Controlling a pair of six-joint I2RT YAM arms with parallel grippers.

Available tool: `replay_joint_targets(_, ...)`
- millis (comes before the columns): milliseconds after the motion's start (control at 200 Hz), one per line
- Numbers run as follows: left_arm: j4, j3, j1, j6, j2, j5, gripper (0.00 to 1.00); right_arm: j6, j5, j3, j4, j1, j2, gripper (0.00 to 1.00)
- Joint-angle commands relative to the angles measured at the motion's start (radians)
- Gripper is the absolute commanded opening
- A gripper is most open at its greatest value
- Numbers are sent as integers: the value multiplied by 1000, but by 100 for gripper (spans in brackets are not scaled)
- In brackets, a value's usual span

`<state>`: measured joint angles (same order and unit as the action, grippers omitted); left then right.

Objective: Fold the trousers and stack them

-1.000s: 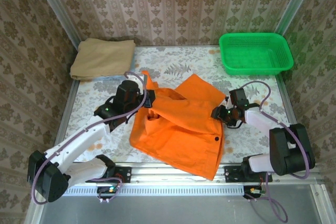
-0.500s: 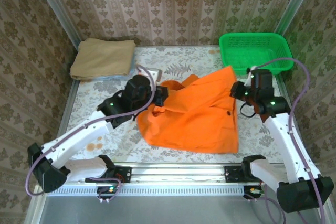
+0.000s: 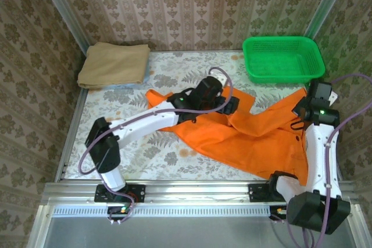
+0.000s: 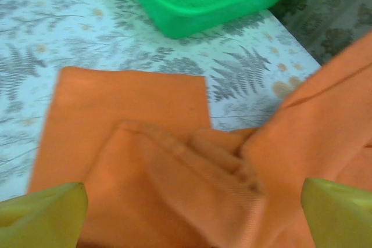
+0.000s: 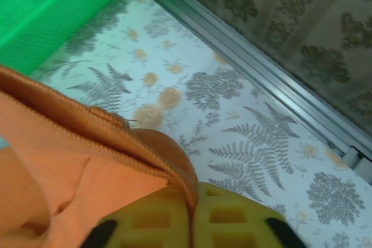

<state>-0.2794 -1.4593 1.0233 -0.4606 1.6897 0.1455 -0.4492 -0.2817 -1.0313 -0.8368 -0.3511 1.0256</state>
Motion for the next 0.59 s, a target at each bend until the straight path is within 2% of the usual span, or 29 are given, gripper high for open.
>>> replay_joint_targets(0, -77, 135, -171, -57, -187, 40, 96, -27, -41, 2, 32, -31, 28, 47)
replay_joint_targets(25, -94, 178, -218, -82, -218, 41, 96, -28, -18, 7, 42, -31, 31, 54)
replay_joint_targets(55, -112, 227, -272, -108, -251, 46, 95, -29, 11, 12, 53, -28, 31, 56)
replay_joint_targets(145, -170, 339, -430, -167, -307, 72, 93, -30, 67, 23, 73, -12, 14, 57)
replay_joint_targets(265, -144, 407, -608, -208, -285, 24, 89, -38, 106, 34, 84, 12, -18, 57)
replay_joint_targets(400, -158, 329, -671, -180, -127, 14, 84, -60, 233, 67, 116, 110, -30, 57)
replay_joint_targets(505, -188, 283, -689, -198, -19, -17, 78, -77, 204, 77, 119, 246, -29, 58)
replay_joint_targets(590, -95, 341, -701, -234, -26, -75, 77, -82, 216, 94, 128, 294, -17, 58)
